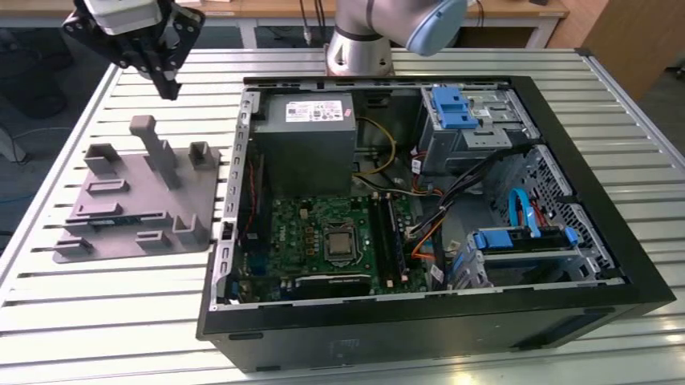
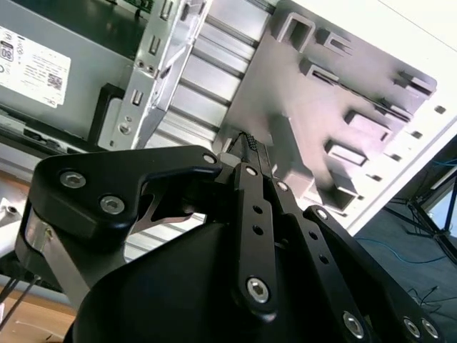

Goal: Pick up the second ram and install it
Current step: 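Reach for the second ram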

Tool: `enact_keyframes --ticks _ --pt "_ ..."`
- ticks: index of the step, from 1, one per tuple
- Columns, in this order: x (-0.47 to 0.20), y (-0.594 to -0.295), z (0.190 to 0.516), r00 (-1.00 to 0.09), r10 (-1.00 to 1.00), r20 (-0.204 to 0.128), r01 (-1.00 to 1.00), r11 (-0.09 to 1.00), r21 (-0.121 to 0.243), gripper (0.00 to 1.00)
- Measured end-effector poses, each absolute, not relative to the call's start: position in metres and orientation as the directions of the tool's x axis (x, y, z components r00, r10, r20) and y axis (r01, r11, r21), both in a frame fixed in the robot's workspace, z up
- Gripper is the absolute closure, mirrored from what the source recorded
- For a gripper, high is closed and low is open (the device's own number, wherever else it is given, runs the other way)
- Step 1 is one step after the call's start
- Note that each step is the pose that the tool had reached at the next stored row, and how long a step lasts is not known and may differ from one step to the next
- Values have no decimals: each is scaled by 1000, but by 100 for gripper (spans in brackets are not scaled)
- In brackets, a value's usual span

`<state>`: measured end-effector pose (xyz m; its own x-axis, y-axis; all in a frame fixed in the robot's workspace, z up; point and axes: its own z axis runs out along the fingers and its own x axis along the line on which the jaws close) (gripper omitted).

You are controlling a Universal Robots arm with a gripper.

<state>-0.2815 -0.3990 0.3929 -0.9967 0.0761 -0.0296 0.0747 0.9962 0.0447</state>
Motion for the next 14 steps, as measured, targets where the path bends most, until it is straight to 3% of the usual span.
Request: enact_keyframes --ticks 14 --pt "-325 -399 393 -997 76 -30 75 996 45 90"
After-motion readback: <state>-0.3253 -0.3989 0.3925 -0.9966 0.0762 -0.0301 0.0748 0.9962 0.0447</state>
